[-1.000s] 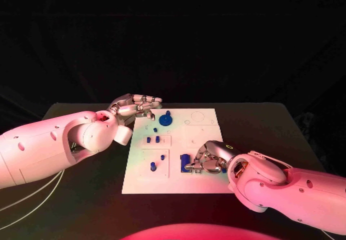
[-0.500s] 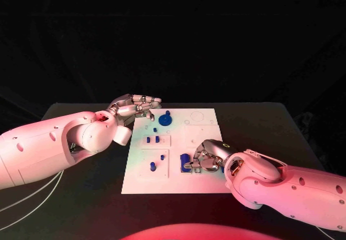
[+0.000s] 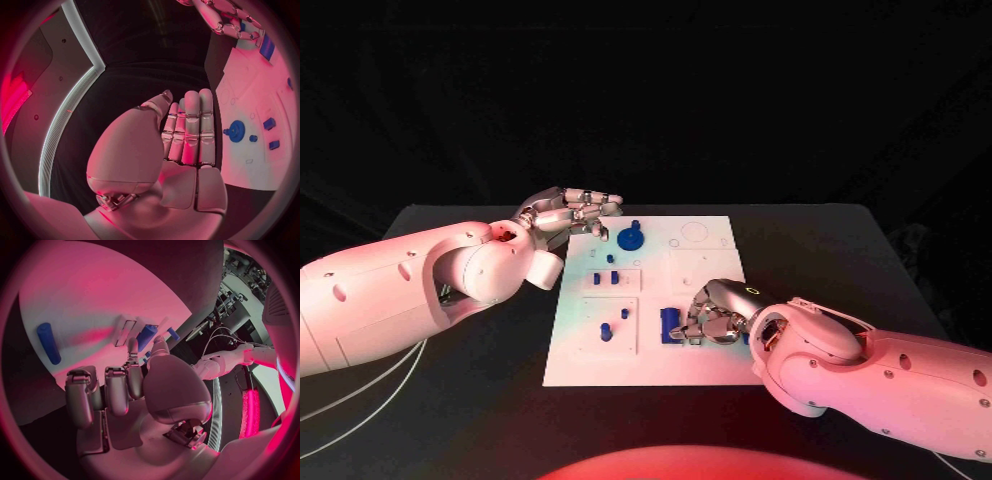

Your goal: Assemble the parts on the task board

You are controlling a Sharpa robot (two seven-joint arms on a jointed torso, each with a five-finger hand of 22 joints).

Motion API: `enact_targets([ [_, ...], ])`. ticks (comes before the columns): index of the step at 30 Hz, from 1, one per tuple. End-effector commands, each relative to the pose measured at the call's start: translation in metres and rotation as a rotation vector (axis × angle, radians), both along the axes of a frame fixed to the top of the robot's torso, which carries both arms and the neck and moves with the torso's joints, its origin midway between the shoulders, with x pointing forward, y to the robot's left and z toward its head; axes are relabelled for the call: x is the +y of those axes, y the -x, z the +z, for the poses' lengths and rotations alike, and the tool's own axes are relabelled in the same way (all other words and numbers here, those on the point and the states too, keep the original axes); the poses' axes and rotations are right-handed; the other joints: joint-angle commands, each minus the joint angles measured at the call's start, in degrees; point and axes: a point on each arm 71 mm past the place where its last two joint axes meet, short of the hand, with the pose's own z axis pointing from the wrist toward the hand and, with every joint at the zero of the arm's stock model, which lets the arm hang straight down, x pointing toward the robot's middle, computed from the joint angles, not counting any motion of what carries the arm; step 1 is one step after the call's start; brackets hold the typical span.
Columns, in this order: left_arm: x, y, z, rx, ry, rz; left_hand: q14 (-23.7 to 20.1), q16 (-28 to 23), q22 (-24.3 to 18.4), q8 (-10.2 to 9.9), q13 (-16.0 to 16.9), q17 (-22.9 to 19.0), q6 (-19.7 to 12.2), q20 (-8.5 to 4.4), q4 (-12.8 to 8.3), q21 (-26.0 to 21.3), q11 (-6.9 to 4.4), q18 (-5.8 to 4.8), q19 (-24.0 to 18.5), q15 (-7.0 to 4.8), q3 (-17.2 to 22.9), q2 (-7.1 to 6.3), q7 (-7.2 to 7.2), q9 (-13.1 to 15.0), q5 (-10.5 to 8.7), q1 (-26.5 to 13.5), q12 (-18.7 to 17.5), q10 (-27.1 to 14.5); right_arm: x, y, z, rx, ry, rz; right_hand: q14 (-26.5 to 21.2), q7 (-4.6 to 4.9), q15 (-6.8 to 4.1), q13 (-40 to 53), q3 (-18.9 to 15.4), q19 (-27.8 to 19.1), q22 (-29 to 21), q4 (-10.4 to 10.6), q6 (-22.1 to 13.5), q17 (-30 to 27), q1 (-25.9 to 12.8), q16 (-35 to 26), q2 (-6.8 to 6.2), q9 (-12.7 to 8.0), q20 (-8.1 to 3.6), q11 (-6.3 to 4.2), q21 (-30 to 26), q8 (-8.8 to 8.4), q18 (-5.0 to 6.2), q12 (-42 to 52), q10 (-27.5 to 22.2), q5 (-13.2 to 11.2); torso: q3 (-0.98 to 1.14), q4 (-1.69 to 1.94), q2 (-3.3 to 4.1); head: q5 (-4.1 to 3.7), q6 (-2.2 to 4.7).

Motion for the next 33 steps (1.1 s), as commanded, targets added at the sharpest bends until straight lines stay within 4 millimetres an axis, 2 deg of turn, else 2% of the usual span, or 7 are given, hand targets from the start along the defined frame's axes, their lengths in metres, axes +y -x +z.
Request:
enact_targets([
  [1, -0.002, 0.001, 0.001, 0.0, 0.014, -0.017, -0.31, 0.31, -0.07, 0.23, 0.05, -0.06, -0.4, 0.12, 0.02, -0.39, 0.07, 0.72, 0.2, -0.02, -0.24, 0.16, -0.07, -0.06, -0.08, -0.45, 0.3, -0.27, 0.002, 0.001, -0.001, 0.007, 0.017, 0.03, 4.28, -0.05, -0.16, 4.31, -0.58, 5.99, 15.08, 0.0, -0.08, 6.65, 0.39, 0.16, -0.49, 0.13, -0.44, -0.38, 0.21, 0.31, -0.38, -0.3, 0.88, -1.64, -0.01, -0.01, -0.02, 0.03, -0.02],
  [4, -0.002, 0.001, 0.001, 0.0, 0.014, -0.018, -0.31, 0.31, -0.07, 0.23, 0.05, -0.06, -0.4, 0.12, 0.02, -0.39, 0.07, 0.72, 0.2, -0.02, -0.24, 0.16, -0.07, -0.06, -0.08, -0.45, 0.3, -0.27, 0.001, 0.001, -0.001, 0.006, 0.017, 0.027, 4.28, 0.0, -0.11, 4.34, -0.96, 5.99, 15.08, 0.18, -0.1, 6.64, 0.25, 0.15, -0.6, 0.22, -0.4, -0.34, 0.21, 0.37, -0.38, -0.36, 0.86, -4.16, 0.0, 0.02, 0.01, 0.03, -0.02],
  [9, -0.002, 0.001, 0.001, 0.0, 0.014, -0.017, -0.32, 0.33, -0.11, 0.28, 0.07, -0.11, -0.41, 0.13, 0.0, -0.46, 0.06, 0.74, 0.22, -0.04, -0.26, 0.26, -0.08, -0.08, -0.06, -0.35, 0.37, -0.33, 0.0, 0.0, -0.001, 0.001, 0.019, 0.016, 4.29, -0.04, -0.12, 4.56, -0.86, 5.99, 15.08, 0.2, -0.04, 6.69, 0.45, 0.17, -0.17, 0.29, -0.39, -0.35, 0.21, 0.46, -0.38, -0.15, 0.99, -4.82, 0.01, 0.02, 0.02, 0.03, -0.02],
  [21, -0.002, 0.001, 0.001, 0.001, 0.014, -0.017, -0.32, 0.33, -0.11, 0.28, 0.07, -0.11, -0.41, 0.13, 0.0, -0.46, 0.06, 0.74, 0.22, -0.04, -0.26, 0.26, -0.08, -0.08, -0.06, -0.35, 0.37, -0.33, -0.004, -0.004, -0.002, -0.016, 0.025, -0.011, 4.32, -0.15, -0.19, 5.04, -0.14, 5.99, 15.08, 0.04, 0.14, 6.81, 1.39, 0.22, 1.51, 0.43, -0.44, -0.46, 0.21, 0.64, -0.38, 0.35, 1.33, -4.51, 0.03, 0.02, 0.0, 0.01, 0.08],
  [33, -0.002, 0.001, 0.001, 0.001, 0.013, -0.016, -0.33, 0.35, -0.13, 0.31, 0.08, -0.14, -0.42, 0.13, -0.02, -0.49, 0.05, 0.74, 0.24, -0.04, -0.26, 0.32, -0.08, -0.08, -0.05, -0.29, 0.42, -0.35, -0.012, 0.0, 0.004, -0.042, -0.011, -0.015, 4.26, -0.14, -0.22, 4.47, 0.21, 5.99, 15.08, -0.74, -0.32, 6.54, 2.92, 0.06, 1.96, 0.43, -0.49, -0.48, 0.21, 0.49, -0.38, -0.53, 0.85, -3.59, 0.04, -0.07, -0.03, -0.22, 0.13],
])
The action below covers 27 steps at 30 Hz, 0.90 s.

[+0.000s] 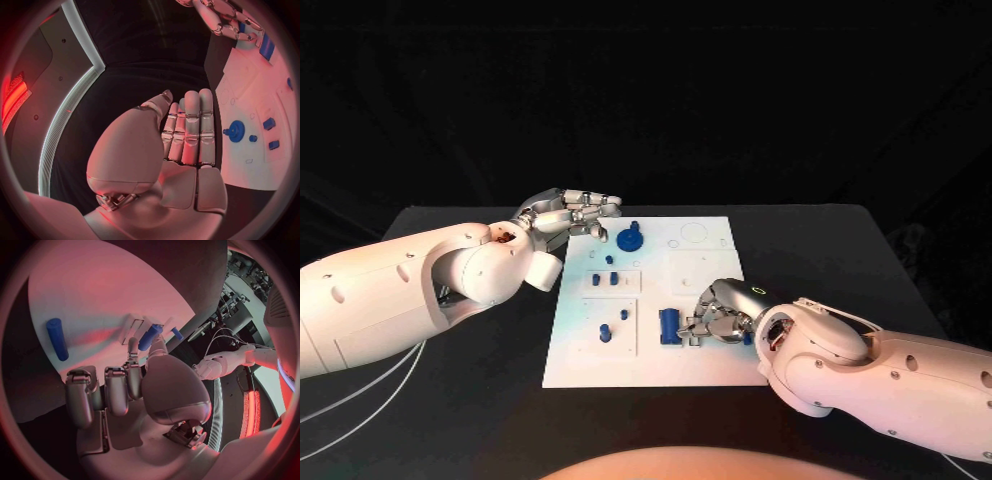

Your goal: Assemble the parts on the task board

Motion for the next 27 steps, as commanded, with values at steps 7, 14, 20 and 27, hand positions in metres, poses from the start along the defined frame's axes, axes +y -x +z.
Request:
enact_targets([
  [7, -0.002, 0.001, 0.001, -0.002, 0.014, -0.014, -0.33, 0.35, -0.07, 0.31, 0.05, -0.09, -0.42, 0.13, -0.01, -0.2, 0.05, 0.74, 0.24, -0.04, -0.27, 0.32, -0.08, -0.09, -0.05, -0.29, 0.2, -0.35, -0.028, -0.002, 0.018, -0.068, -0.078, -0.011, 4.3, 1.06, 0.4, -1.42, 1.26, 5.99, 15.09, -1.54, -3.0, 6.78, 3.92, 0.19, 2.18, -1.65, -0.07, 0.24, 0.25, -2.94, -0.38, -1.38, 0.21, 1.67, -0.06, -0.13, -0.1, -0.57, 0.33],
  [14, -0.002, 0.002, 0.001, -0.002, 0.014, -0.014, -0.34, 0.36, -0.08, 0.34, 0.06, -0.11, -0.42, 0.13, -0.04, -0.23, 0.04, 0.75, 0.25, -0.05, -0.27, 0.36, -0.09, -0.1, -0.04, -0.21, 0.24, -0.37, -0.071, -0.004, 0.03, -0.101, 0.017, -0.043, 4.35, 0.97, 0.56, -1.6, 1.65, 5.99, 15.09, -2.36, -1.63, 7.08, 5.06, 0.34, 1.94, -2.39, 0.21, 0.26, 0.25, -3.74, -0.38, -1.73, 0.1, 1.59, -0.02, -0.04, 0.06, -2.06, 0.73],
  [20, -0.003, 0.003, 0.001, -0.001, 0.014, -0.018, -0.34, 0.36, -0.08, 0.34, 0.06, -0.11, -0.42, 0.13, -0.04, -0.23, 0.04, 0.75, 0.25, -0.05, -0.27, 0.36, -0.09, -0.1, -0.04, -0.21, 0.24, -0.37, -0.097, -0.002, 0.03, -0.12, 0.091, -0.088, 4.37, 0.87, 0.49, -1.61, 1.52, 5.99, 15.09, -2.31, -1.05, 7.19, 4.89, 0.4, 1.69, -2.54, 0.2, 0.17, 0.25, -3.83, -0.38, -1.77, 0.14, 1.5, 0.0, -0.3, 0.02, -2.47, 0.6],
  [27, -0.003, 0.003, 0.001, -0.001, 0.016, -0.02, -0.34, 0.36, -0.08, 0.34, 0.06, -0.11, -0.42, 0.13, -0.04, -0.23, 0.04, 0.75, 0.25, -0.05, -0.27, 0.36, -0.09, -0.1, -0.04, -0.21, 0.24, -0.37, -0.103, 0.003, 0.019, -0.098, 0.12, -0.105, 4.37, 0.69, 0.39, -1.6, 1.32, 5.99, 15.09, -2.06, -0.29, 7.22, 4.46, 0.41, 1.43, -2.67, 0.14, 0.02, 0.25, -3.87, -0.38, -1.79, 0.21, 1.82, 0.0, -0.1, 0.0, -2.98, 0.54],
])
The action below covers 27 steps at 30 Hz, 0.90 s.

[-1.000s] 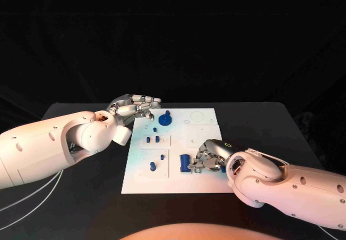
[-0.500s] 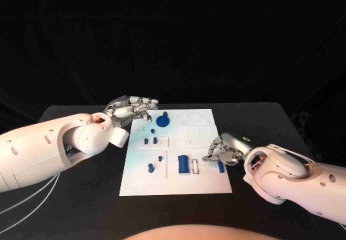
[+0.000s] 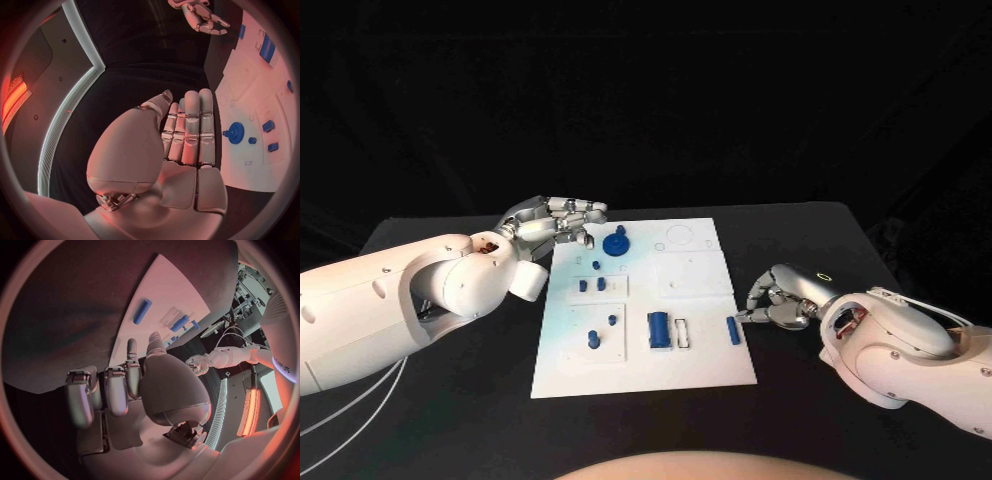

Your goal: Assemble the parts on the task board

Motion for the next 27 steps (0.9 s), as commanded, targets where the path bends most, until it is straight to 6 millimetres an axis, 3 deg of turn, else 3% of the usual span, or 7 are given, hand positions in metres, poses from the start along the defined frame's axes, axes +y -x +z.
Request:
enact_targets([
  [1, -0.003, 0.001, 0.001, -0.002, 0.015, -0.016, -0.34, 0.36, -0.09, 0.34, 0.08, -0.05, -0.42, 0.13, -0.04, -0.23, 0.04, 0.75, 0.26, -0.05, -0.27, 0.36, -0.09, -0.05, -0.04, -0.21, 0.25, -0.37, 0.001, 0.003, -0.007, 0.003, 0.048, 0.012, 4.49, -0.05, 0.08, -4.99, -0.35, 6.0, 15.05, -0.06, 0.43, 7.22, 2.27, 0.18, 2.15, -0.06, 0.14, -0.01, 0.26, -0.33, -0.38, -0.19, 0.23, 0.09, -0.01, 0.15, 0.01, -0.18, -0.06],
  [27, 0.0, 0.001, 0.001, 0.0, 0.013, -0.014, -0.36, 0.37, -0.12, 0.39, 0.09, -0.09, -0.42, 0.13, -0.06, -0.27, 0.04, 0.75, 0.28, -0.06, -0.31, 0.38, -0.1, -0.06, -0.05, -0.16, 0.32, -0.39, 0.017, 0.001, -0.035, 0.056, 0.081, 0.02, 4.47, -0.37, -0.13, -5.14, 0.06, 6.0, 15.05, -0.51, 1.1, 7.15, 3.11, 0.12, 1.84, -0.34, -0.02, -0.28, 0.26, -0.69, -0.38, -0.52, 0.14, 0.92, -0.01, 0.12, 0.04, 0.31, -0.45],
])
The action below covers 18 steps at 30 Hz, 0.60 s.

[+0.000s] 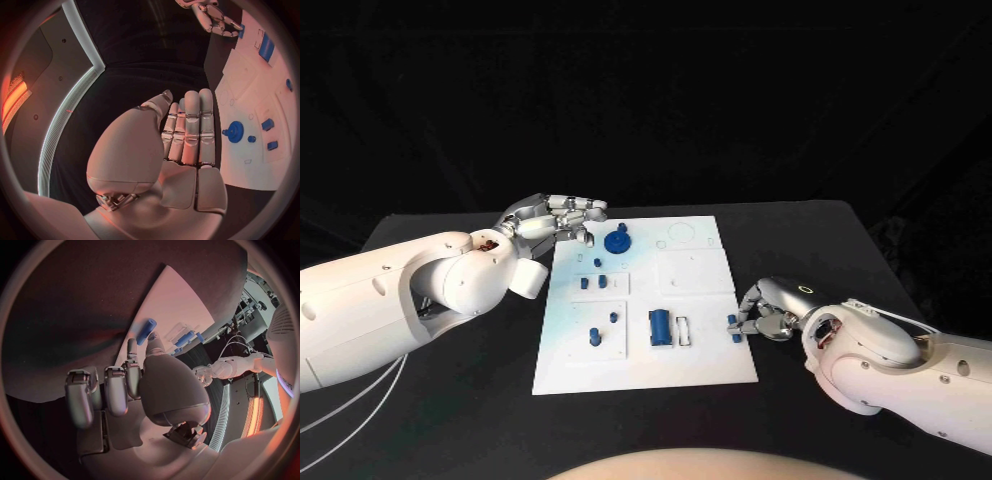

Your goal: Assemble the parts on the task board

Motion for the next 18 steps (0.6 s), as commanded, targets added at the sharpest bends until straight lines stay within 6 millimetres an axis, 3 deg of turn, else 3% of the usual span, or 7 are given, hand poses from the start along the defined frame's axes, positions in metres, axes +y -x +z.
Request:
enact_targets([
  [1, -0.002, 0.001, 0.001, -0.001, 0.014, -0.016, -0.36, 0.37, -0.05, 0.39, 0.05, -0.05, -0.42, 0.13, -0.06, -0.27, 0.04, 0.76, 0.28, -0.06, -0.32, 0.38, -0.1, -0.07, -0.05, -0.16, 0.33, -0.39, 0.003, 0.002, -0.005, 0.02, 0.037, 0.019, 4.46, -0.15, -0.16, -6.72, 0.04, 6.0, 15.07, -0.5, 0.47, 7.16, 2.27, 0.12, 1.52, -0.09, -0.03, -0.47, 0.26, -0.35, -0.38, -0.21, 0.32, 0.34, 0.05, 0.02, 0.0, 0.09, -0.07],
  [10, -0.002, 0.001, 0.001, 0.0, 0.014, -0.017, -0.36, 0.37, -0.05, 0.39, 0.05, -0.05, -0.42, 0.13, -0.06, -0.27, 0.04, 0.76, 0.28, -0.06, -0.32, 0.38, -0.1, -0.07, -0.05, -0.16, 0.33, -0.39, 0.007, 0.004, -0.016, 0.05, 0.074, 0.037, 4.46, -0.5, -0.47, -6.73, 1.73, 6.0, 15.07, -2.23, 0.95, 7.22, 5.04, 0.13, 1.4, -0.28, -0.32, -0.81, 0.26, -0.63, -0.38, -0.39, 0.28, -1.1, 0.04, -0.04, -0.04, 0.25, -0.35],
  [14, -0.002, 0.001, 0.001, 0.001, 0.014, -0.018, -0.36, 0.37, -0.05, 0.39, 0.05, -0.05, -0.42, 0.13, -0.06, -0.27, 0.04, 0.76, 0.28, -0.06, -0.32, 0.38, -0.1, -0.07, -0.05, -0.16, 0.33, -0.39, 0.01, 0.004, -0.018, 0.053, 0.095, 0.05, 4.46, -0.77, -0.72, -6.79, 3.83, 6.0, 15.07, -4.39, 0.98, 7.25, 8.34, 0.13, 1.5, -0.55, -0.54, -1.07, 0.26, -1.03, -0.38, -0.62, 0.13, -1.04, 0.05, -0.02, -0.03, 0.22, -0.41],
  [18, -0.002, 0.001, 0.001, 0.001, 0.014, -0.019, -0.36, 0.37, -0.05, 0.39, 0.05, -0.05, -0.42, 0.13, -0.06, -0.27, 0.04, 0.76, 0.28, -0.06, -0.32, 0.38, -0.1, -0.07, -0.05, -0.16, 0.33, -0.39, 0.012, 0.004, -0.019, 0.055, 0.122, 0.062, 4.46, -0.75, -0.76, -6.93, 6.03, 6.0, 15.07, -6.24, 1.23, 7.26, 10.57, 0.11, 0.91, -1.02, -0.69, -1.07, 0.26, -1.6, -0.38, -1.01, -0.12, 1.49, 0.02, -0.01, -0.02, 0.21, -0.45],
])
